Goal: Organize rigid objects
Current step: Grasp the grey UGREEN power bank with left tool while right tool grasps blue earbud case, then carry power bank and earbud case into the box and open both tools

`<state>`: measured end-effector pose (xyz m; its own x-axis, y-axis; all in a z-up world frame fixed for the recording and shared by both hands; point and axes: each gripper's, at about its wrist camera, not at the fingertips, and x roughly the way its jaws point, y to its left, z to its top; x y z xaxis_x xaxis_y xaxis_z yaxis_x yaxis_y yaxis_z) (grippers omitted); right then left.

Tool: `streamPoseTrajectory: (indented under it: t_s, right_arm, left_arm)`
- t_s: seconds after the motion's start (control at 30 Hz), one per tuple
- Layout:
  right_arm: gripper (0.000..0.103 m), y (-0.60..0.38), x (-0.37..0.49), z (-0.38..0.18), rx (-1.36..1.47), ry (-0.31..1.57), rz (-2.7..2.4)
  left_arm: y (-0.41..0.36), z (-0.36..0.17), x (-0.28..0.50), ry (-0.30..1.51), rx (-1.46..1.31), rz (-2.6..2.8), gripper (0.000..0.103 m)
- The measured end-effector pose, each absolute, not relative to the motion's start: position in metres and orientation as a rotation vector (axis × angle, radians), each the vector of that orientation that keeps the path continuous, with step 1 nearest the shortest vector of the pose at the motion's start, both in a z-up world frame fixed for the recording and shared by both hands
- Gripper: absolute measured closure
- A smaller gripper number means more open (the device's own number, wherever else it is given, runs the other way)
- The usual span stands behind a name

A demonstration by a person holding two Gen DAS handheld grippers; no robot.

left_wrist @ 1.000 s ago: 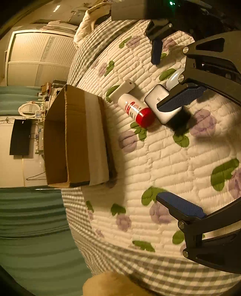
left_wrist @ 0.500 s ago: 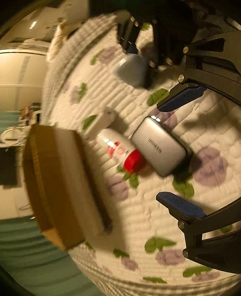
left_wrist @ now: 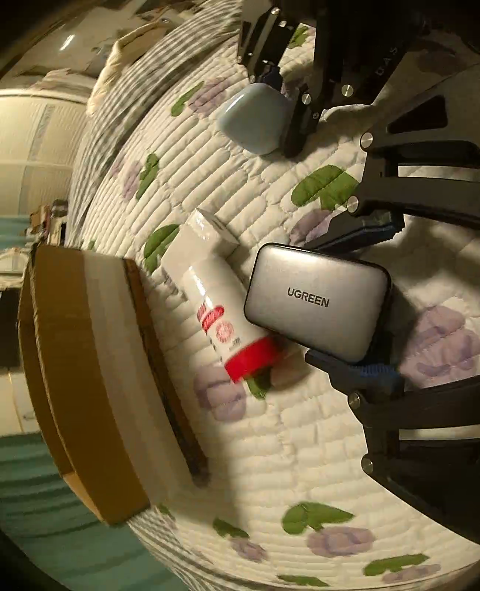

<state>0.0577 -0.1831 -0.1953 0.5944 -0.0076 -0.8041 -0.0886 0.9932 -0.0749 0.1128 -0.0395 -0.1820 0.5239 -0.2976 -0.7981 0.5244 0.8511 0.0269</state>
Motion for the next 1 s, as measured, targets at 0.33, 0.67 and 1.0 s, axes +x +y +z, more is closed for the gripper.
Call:
streamPoseTrajectory:
  t_s: [0.33, 0.67, 1.0]
  right_arm:
    - [0.075, -0.192, 0.046, -0.183, -0.004, 0.885, 0.059]
    - [0.075, -0.174, 0.031, -0.152, -0.029, 0.791, 0.082]
    - [0.075, -0.162, 0.016, -0.108, -0.047, 0.668, 0.075]
  left_arm:
    - [-0.017, -0.164, 0.095, 0.845, 0.222, -0.456, 0.061]
    - [0.002, -0.14, 0.079, 0.8, 0.183, -0.421, 0.062]
    - [0.019, -0.098, 0.066, 0.722, 0.13, -0.389, 0.061]
